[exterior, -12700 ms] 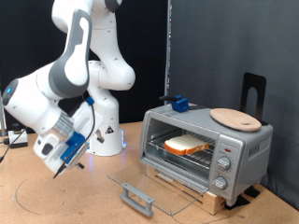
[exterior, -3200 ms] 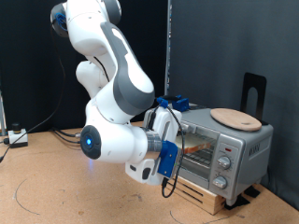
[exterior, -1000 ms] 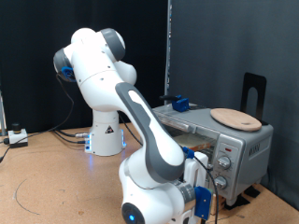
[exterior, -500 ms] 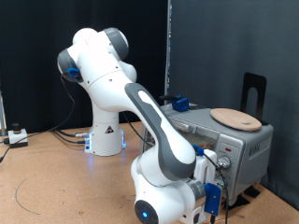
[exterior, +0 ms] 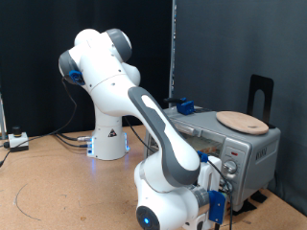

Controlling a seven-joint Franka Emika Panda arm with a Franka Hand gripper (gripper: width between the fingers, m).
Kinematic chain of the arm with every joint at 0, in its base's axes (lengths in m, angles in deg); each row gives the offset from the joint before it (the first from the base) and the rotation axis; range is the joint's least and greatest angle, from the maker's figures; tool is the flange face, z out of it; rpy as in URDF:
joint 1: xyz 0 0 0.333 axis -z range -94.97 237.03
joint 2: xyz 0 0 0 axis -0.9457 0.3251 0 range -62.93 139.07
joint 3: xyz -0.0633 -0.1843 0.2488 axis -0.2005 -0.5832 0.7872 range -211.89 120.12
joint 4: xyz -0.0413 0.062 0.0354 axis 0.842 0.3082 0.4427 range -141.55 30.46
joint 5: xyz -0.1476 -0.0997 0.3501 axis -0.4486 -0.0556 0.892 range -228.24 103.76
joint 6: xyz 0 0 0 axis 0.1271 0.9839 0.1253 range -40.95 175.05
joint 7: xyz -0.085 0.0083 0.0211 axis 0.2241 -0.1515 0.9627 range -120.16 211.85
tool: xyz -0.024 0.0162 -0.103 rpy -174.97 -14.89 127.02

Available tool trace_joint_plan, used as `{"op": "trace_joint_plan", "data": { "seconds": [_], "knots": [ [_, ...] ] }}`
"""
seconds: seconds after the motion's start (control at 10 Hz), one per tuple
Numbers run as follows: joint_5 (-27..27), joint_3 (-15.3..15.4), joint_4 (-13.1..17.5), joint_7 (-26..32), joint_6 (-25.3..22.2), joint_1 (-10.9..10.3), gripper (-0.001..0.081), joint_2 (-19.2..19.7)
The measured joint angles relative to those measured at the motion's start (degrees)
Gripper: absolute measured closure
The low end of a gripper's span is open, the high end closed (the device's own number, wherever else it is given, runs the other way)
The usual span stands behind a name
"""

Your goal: Make a piece of toast with the oven

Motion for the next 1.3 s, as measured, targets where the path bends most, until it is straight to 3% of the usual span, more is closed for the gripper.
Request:
{"op": "trace_joint_plan", "data": {
  "seconds": [0.1, 0.4, 1.1, 1.3],
  "knots": [
    [0.0, 0.0, 0.0, -0.1, 0.0, 0.0, 0.071, 0.0],
    [0.0, 0.0, 0.0, 0.5, 0.1, 0.0, 0.071, 0.0],
    [-0.4, 1.8, -3.3, 30.5, 5.7, 1.6, 0.071, -1.8],
    [-0.9, 1.9, -3.2, 34.1, 6.0, 1.6, 0.071, -1.9]
  ]
}}
